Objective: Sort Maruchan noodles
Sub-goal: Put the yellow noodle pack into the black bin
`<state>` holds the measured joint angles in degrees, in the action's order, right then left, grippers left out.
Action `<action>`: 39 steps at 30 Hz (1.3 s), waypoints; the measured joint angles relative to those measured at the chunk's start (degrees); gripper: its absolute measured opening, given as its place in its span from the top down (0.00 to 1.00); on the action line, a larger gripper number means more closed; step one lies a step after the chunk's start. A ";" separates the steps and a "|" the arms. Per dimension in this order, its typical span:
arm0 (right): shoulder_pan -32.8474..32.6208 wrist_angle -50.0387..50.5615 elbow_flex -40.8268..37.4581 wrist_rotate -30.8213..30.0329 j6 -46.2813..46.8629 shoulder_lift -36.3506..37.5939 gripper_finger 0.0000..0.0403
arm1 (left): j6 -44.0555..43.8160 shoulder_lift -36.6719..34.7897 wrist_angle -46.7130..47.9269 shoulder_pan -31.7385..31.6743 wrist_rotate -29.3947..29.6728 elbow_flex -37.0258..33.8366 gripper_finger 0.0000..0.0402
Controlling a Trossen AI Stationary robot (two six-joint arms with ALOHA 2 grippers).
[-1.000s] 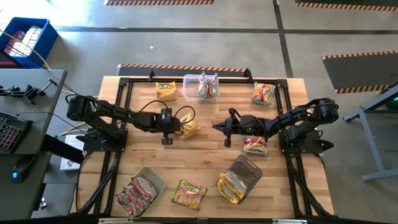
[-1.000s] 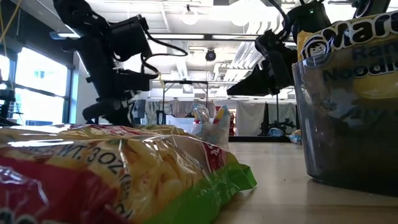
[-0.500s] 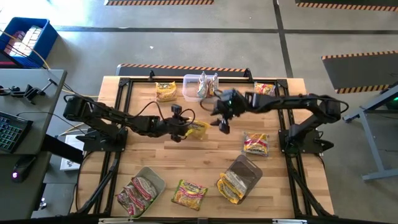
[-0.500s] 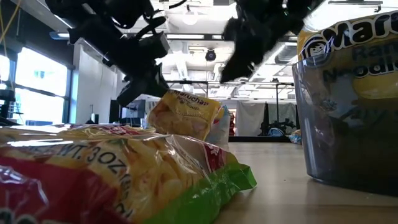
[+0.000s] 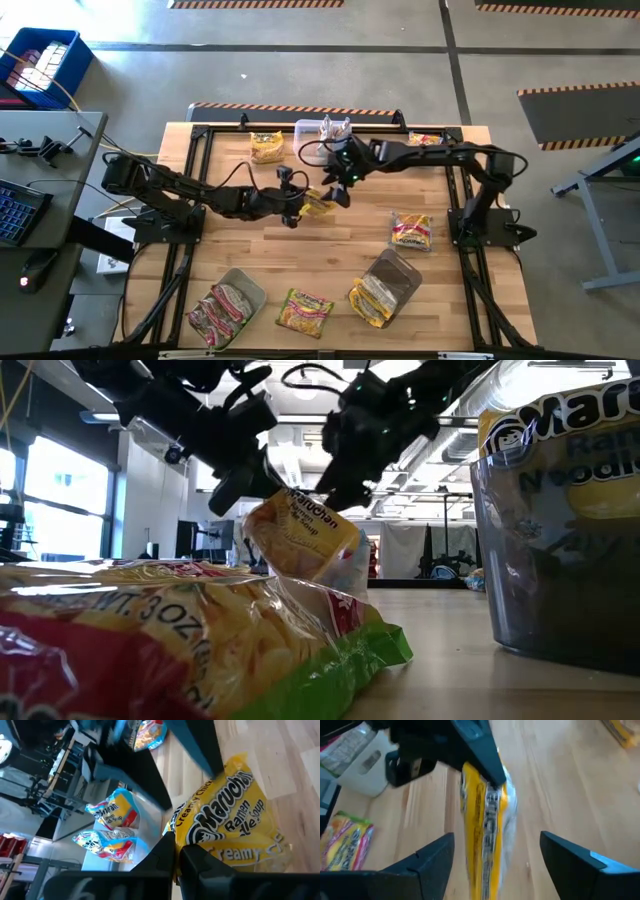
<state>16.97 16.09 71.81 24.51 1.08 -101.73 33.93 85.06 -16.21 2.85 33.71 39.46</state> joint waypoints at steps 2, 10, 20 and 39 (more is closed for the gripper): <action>-0.41 -2.70 0.02 0.45 -0.01 -1.04 0.31 | -0.24 0.00 -0.44 0.00 0.01 0.00 1.00; -2.05 -9.22 0.13 1.46 -2.96 -4.25 0.32 | -0.68 0.00 -0.77 0.00 1.23 0.00 1.00; -2.40 -11.81 0.07 1.45 -0.99 -8.38 0.32 | -0.87 0.00 -1.66 0.00 2.63 0.00 1.00; -2.87 -12.11 0.00 0.19 6.48 -8.05 0.79 | -7.19 -2.60 -0.33 0.62 3.43 -0.07 0.96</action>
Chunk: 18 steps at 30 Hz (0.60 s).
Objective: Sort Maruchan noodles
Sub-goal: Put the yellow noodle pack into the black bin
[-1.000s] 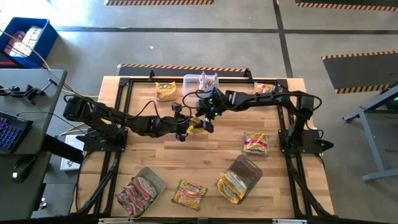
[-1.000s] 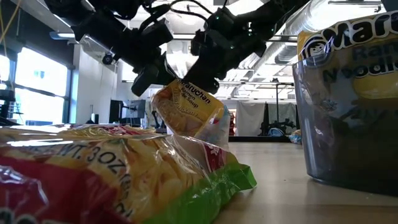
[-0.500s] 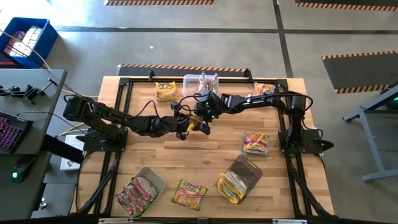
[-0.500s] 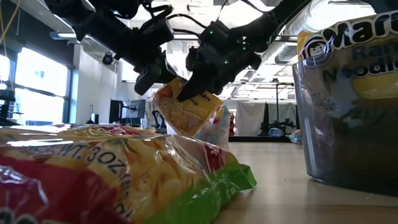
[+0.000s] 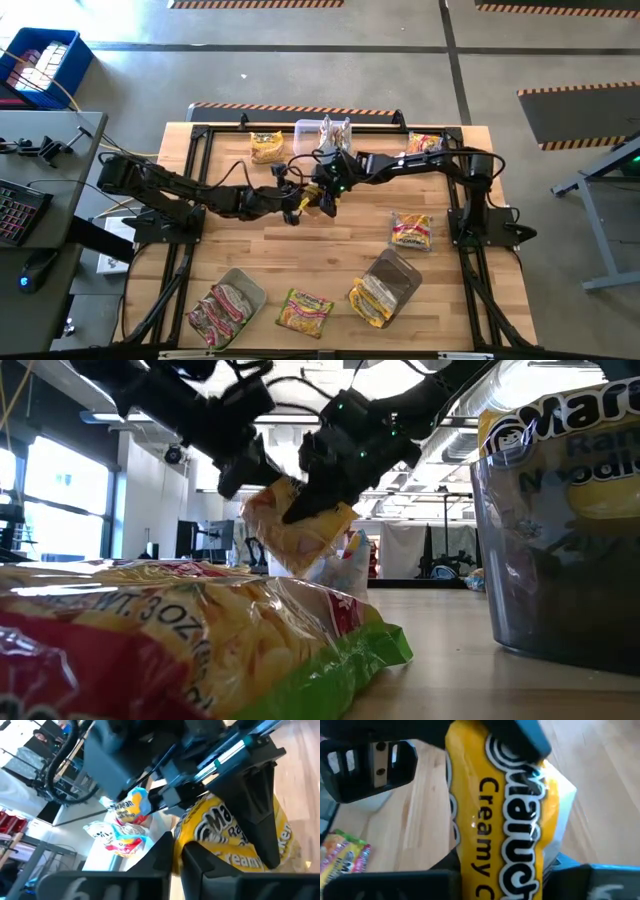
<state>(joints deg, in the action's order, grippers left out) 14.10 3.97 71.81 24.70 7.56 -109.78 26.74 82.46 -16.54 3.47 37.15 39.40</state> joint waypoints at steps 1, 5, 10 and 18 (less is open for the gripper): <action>-0.02 0.51 0.00 -0.05 0.16 0.70 0.79 | -0.71 -1.07 0.27 0.07 -0.02 -0.12 0.95; -0.04 3.56 0.00 -1.42 1.22 4.67 0.79 | -4.68 -7.48 -1.67 0.34 -0.70 -3.78 0.89; -1.43 11.36 0.24 -4.41 4.60 11.53 0.77 | -7.63 -16.82 -11.64 0.07 -7.55 -12.98 0.83; -13.49 44.60 12.45 -17.36 16.87 16.92 0.79 | -10.12 -26.76 -17.19 -2.42 -12.84 -19.75 0.84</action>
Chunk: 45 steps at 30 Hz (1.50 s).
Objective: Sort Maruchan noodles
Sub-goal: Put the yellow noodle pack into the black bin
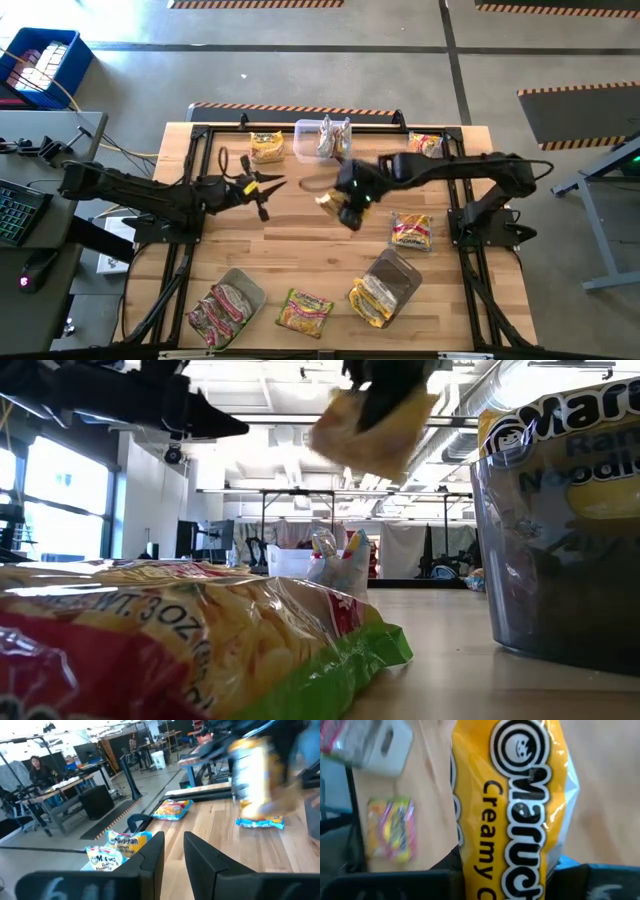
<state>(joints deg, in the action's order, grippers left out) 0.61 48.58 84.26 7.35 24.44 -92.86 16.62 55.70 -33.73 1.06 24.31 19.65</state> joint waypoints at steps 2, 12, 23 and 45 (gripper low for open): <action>-4.18 8.74 3.77 -1.63 6.76 -0.03 0.79 | -0.04 -0.73 0.02 -0.19 -0.19 -0.24 0.85; -22.07 20.00 3.33 0.29 41.03 -1.10 0.79 | -0.06 -1.50 1.20 -0.29 -0.19 -0.34 0.87; -25.50 10.63 -6.96 5.13 51.70 -1.16 0.79 | -1.11 -1.50 1.01 -0.28 -0.17 -0.34 0.87; -28.32 2.27 -13.17 3.47 53.15 -1.64 0.78 | -1.53 -1.50 1.38 -0.28 0.58 -0.34 0.87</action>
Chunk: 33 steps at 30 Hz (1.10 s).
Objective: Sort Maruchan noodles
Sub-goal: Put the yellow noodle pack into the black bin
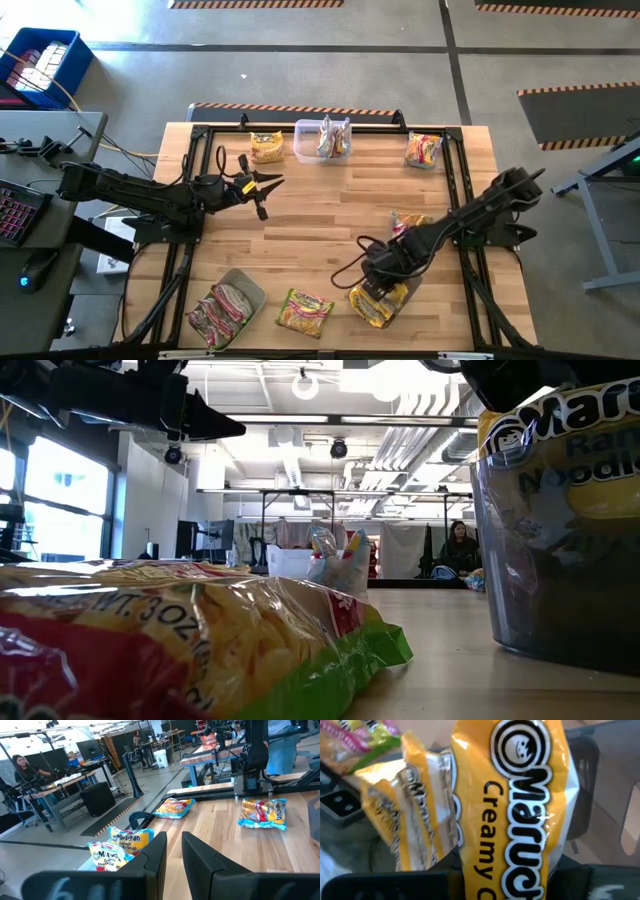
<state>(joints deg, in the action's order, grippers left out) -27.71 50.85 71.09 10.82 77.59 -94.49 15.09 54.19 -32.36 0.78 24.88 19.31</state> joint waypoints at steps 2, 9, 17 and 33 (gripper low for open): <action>-0.65 -0.22 0.00 -1.80 0.64 -0.53 0.78 | 0.00 0.00 0.00 0.00 0.00 0.00 0.87; -2.37 -0.85 0.11 -4.15 0.43 -2.40 0.78 | 0.01 0.00 -0.04 0.00 0.33 0.02 0.87; -2.75 -0.76 0.13 -6.67 -1.14 -2.71 0.78 | 0.02 0.00 -0.04 0.00 0.44 0.02 0.87; -2.73 -1.77 0.07 -7.03 -4.26 -5.42 0.68 | 0.04 0.00 -0.04 0.00 1.20 0.02 0.87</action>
<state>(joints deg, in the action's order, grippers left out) -30.44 49.08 71.16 3.79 73.32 -99.92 15.14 54.19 -32.40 0.78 26.09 19.33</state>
